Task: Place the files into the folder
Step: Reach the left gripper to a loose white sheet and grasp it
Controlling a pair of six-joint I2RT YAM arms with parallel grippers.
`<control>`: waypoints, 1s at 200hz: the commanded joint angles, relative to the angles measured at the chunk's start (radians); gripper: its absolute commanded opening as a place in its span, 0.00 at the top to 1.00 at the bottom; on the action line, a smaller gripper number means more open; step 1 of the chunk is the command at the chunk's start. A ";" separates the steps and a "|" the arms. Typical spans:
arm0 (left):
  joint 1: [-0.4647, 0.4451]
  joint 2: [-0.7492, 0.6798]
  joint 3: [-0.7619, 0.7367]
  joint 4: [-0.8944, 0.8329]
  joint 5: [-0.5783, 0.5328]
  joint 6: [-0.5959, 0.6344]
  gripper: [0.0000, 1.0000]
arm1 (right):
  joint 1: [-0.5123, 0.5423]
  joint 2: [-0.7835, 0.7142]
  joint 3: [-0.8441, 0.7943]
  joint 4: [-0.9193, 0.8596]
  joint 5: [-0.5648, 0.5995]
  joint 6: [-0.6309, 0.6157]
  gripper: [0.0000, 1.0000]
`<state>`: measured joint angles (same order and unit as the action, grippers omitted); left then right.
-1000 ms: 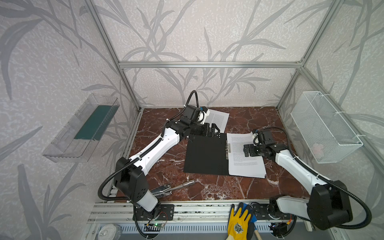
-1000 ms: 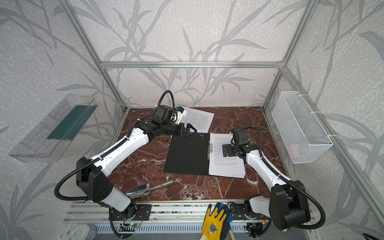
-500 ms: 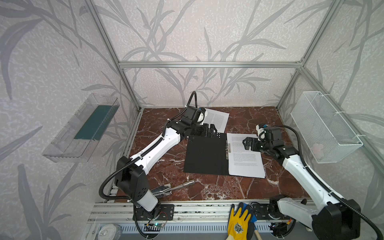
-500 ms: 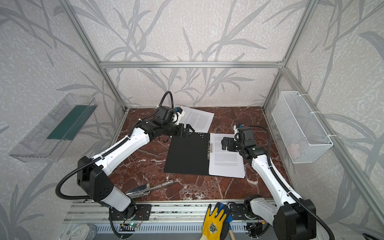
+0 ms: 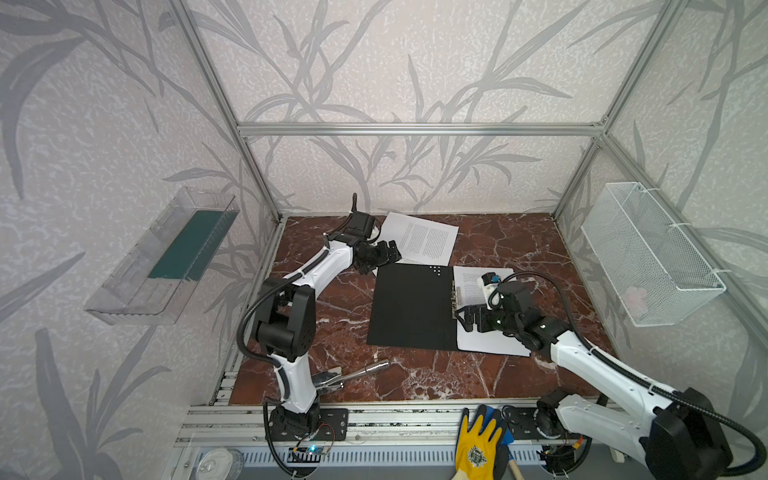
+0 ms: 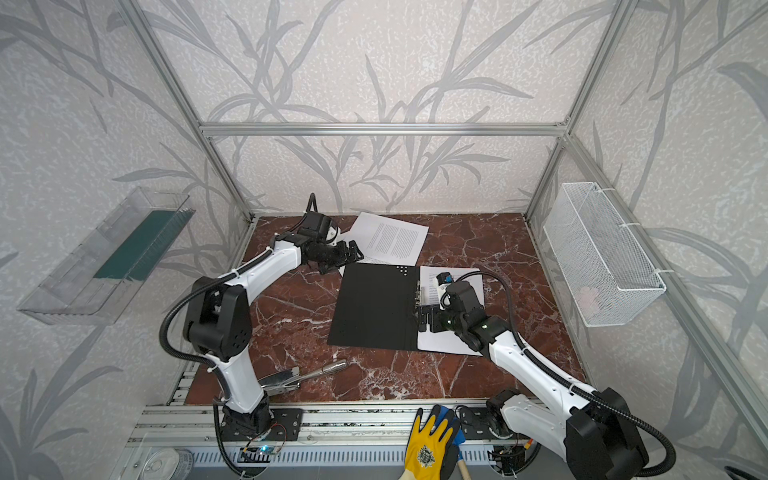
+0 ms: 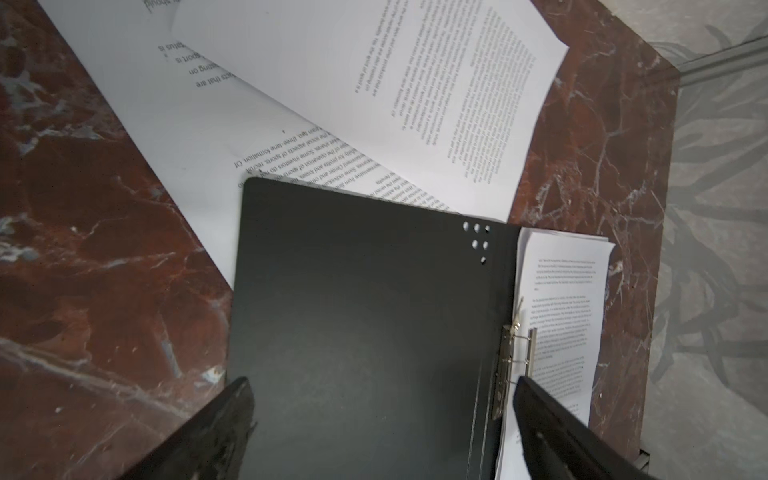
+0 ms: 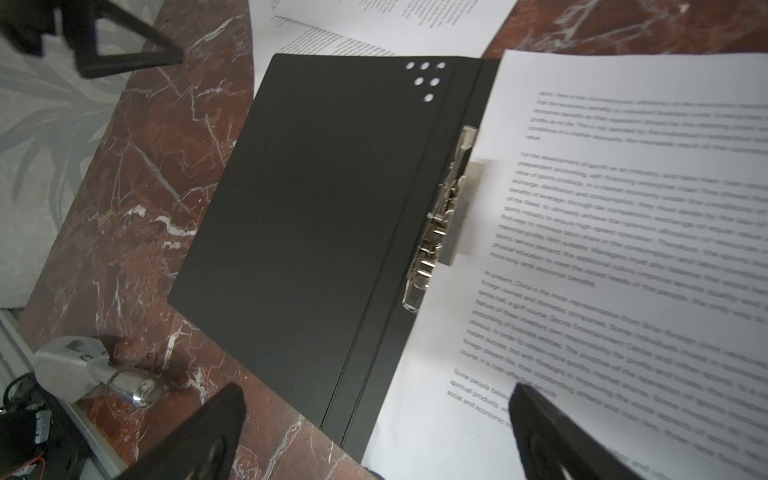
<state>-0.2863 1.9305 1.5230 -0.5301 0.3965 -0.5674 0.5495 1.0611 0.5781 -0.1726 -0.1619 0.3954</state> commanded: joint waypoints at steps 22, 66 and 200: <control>0.038 0.228 0.220 -0.040 0.029 -0.112 0.05 | 0.096 -0.005 -0.005 0.100 0.147 -0.020 0.00; 0.055 0.376 0.343 0.033 0.058 -0.238 0.09 | 0.098 -0.008 -0.008 0.107 0.157 -0.037 0.00; 0.055 0.439 0.191 0.572 -0.002 -0.556 0.11 | 0.098 0.023 -0.020 0.151 0.168 -0.033 0.00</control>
<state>-0.2317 2.3299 1.7290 -0.0685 0.4118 -1.0557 0.6434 1.0760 0.5724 -0.0566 0.0002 0.3649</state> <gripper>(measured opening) 0.892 0.994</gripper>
